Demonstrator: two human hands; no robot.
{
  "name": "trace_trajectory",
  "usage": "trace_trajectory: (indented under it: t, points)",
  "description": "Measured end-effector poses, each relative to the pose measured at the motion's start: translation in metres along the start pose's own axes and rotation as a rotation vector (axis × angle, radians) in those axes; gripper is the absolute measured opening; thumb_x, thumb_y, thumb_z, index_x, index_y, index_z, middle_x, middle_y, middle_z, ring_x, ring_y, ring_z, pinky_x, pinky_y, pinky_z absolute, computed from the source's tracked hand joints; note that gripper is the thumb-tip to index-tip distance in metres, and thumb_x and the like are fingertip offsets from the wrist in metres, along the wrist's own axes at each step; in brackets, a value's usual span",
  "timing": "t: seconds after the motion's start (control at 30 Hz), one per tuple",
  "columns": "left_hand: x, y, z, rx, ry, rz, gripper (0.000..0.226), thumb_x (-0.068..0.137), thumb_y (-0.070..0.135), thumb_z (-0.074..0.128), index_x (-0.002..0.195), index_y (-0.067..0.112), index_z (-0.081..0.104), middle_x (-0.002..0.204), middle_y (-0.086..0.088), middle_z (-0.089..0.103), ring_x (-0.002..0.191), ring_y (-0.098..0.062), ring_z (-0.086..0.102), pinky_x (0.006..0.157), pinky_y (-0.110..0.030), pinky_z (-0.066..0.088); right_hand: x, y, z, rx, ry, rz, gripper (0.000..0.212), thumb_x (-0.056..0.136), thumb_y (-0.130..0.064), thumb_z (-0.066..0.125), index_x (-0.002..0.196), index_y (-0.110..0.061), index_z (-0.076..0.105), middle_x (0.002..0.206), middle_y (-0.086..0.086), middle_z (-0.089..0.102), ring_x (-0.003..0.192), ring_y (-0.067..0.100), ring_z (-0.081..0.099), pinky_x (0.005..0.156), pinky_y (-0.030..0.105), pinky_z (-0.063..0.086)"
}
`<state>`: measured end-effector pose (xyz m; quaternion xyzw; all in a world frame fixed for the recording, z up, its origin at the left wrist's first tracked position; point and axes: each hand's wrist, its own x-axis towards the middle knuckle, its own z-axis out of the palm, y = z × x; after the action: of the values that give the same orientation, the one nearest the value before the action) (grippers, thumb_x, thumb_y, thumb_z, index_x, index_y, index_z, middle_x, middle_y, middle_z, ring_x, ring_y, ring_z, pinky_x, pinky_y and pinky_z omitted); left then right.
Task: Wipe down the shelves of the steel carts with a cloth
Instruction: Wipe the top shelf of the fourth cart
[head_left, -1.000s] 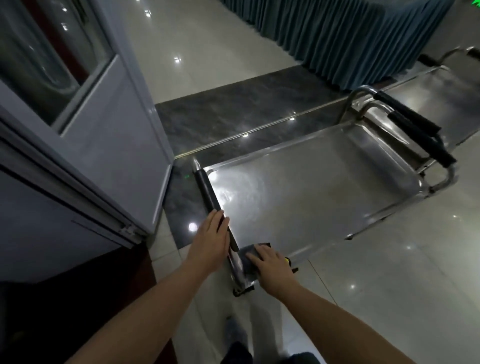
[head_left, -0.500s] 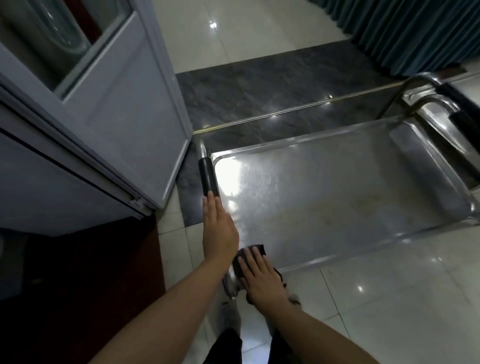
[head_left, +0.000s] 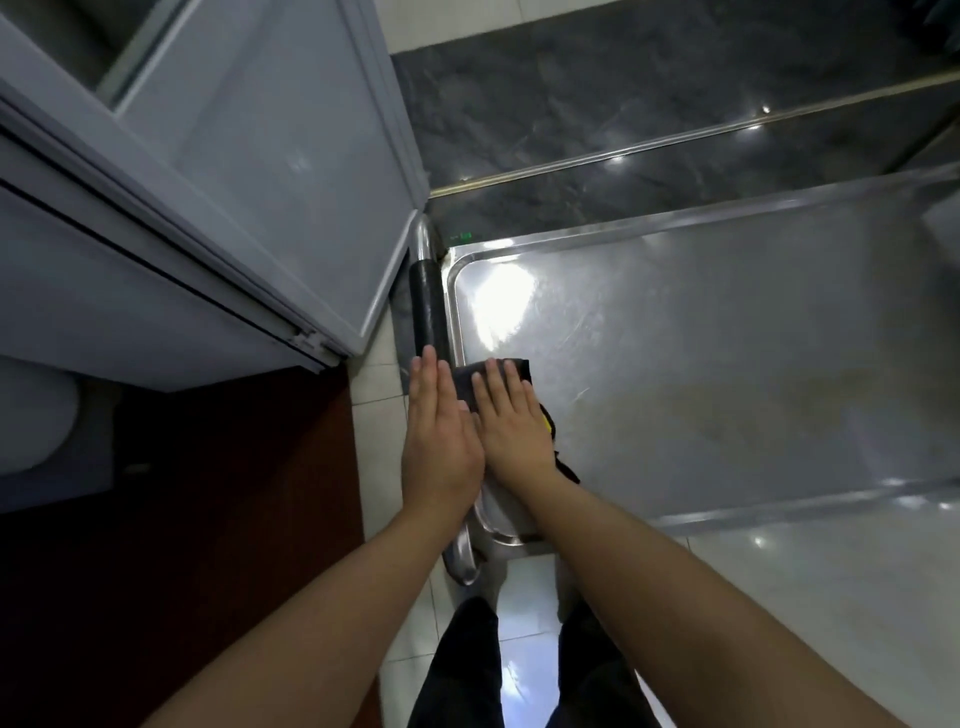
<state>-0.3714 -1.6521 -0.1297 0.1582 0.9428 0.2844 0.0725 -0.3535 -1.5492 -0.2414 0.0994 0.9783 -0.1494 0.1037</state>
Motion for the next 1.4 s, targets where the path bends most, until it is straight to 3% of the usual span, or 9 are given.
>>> trace_trajectory:
  t: [0.1,0.3,0.47,0.63,0.73,0.9,1.03,1.23,1.4]
  points:
    - [0.0,-0.001,0.0,0.008,-0.002,0.0,0.067,0.102,0.038,0.011,0.162,0.007,0.014,0.172,0.003,0.0,0.156,-0.007,-0.007,0.126,-0.023,0.002,-0.001,0.01,-0.005,0.006,0.033,0.026,0.059,0.105,-0.039,0.014,0.157,-0.014,0.001,0.168,0.01,-0.005,0.154,0.031,-0.008,0.125,0.047,0.005]
    - [-0.002,0.0,0.0,0.004,0.0,0.003,0.056,0.109,0.023,0.025,0.162,0.008,0.013,0.171,0.005,-0.002,0.157,-0.009,-0.007,0.126,-0.028,0.008,-0.053,0.008,0.009,0.018,0.032,0.019,0.062,0.106,-0.039,0.022,0.16,-0.013,0.005,0.168,0.013,-0.006,0.154,0.033,-0.008,0.125,0.05,0.01]
    - [-0.004,0.004,-0.004,0.016,-0.015,0.002,0.057,0.107,0.023,0.022,0.162,0.007,0.013,0.171,0.004,-0.002,0.157,-0.012,-0.007,0.121,-0.021,0.002,-0.12,0.007,0.022,-0.012,-0.042,-0.036,0.065,0.105,-0.039,0.025,0.16,-0.012,0.004,0.168,0.012,-0.008,0.154,0.033,-0.01,0.123,0.052,0.016]
    - [-0.007,0.006,0.0,0.106,-0.064,-0.017,0.058,0.109,0.022,0.021,0.162,0.005,0.006,0.171,-0.002,-0.009,0.157,-0.016,-0.014,0.127,-0.04,0.02,-0.13,0.026,0.012,-0.038,-0.065,0.005,0.063,0.103,-0.035,0.022,0.16,-0.013,0.01,0.168,0.012,-0.002,0.155,0.033,-0.004,0.121,0.052,0.021]
    - [-0.013,0.011,0.004,0.206,-0.051,-0.053,0.061,0.106,0.028,0.015,0.161,0.005,0.002,0.171,-0.005,-0.011,0.157,-0.019,-0.014,0.126,-0.042,0.024,-0.127,0.032,0.011,-0.029,-0.071,0.018,0.063,0.103,-0.035,0.023,0.16,-0.012,0.009,0.168,0.013,-0.003,0.154,0.034,-0.006,0.122,0.052,0.019]
    - [-0.012,0.011,0.007,0.281,-0.015,-0.047,0.061,0.106,0.025,0.02,0.16,0.0,0.009,0.171,-0.01,-0.003,0.157,-0.021,-0.007,0.124,-0.032,0.006,-0.055,0.037,-0.008,0.016,-0.076,0.04,0.064,0.103,-0.037,0.02,0.16,-0.014,0.003,0.167,0.012,-0.009,0.154,0.034,-0.011,0.124,0.05,0.008]
    - [-0.014,0.01,0.007,0.289,0.006,-0.043,0.057,0.109,0.019,0.03,0.161,0.002,0.011,0.172,-0.008,-0.001,0.158,-0.021,-0.005,0.122,-0.031,0.007,-0.007,0.048,-0.024,0.012,-0.09,0.045,0.064,0.107,-0.038,0.023,0.16,-0.018,-0.009,0.166,0.007,-0.021,0.152,0.03,-0.02,0.125,0.046,-0.003]
    - [-0.015,0.013,0.006,0.292,0.042,-0.029,0.056,0.109,0.014,0.034,0.16,0.001,0.016,0.171,-0.01,0.004,0.158,-0.024,-0.001,0.125,-0.034,0.011,-0.012,0.078,-0.03,0.036,-0.048,0.065,0.062,0.108,-0.037,0.023,0.161,-0.021,-0.003,0.167,0.004,-0.016,0.153,0.026,-0.016,0.125,0.043,-0.002]
    - [-0.016,0.013,0.007,0.31,0.045,-0.031,0.057,0.11,0.013,0.035,0.161,0.001,0.013,0.171,-0.012,0.002,0.158,-0.026,-0.002,0.125,-0.036,0.006,-0.063,0.072,-0.017,0.028,-0.066,0.031,0.065,0.107,-0.039,0.025,0.16,-0.02,-0.009,0.166,0.005,-0.022,0.152,0.028,-0.021,0.125,0.045,-0.003]
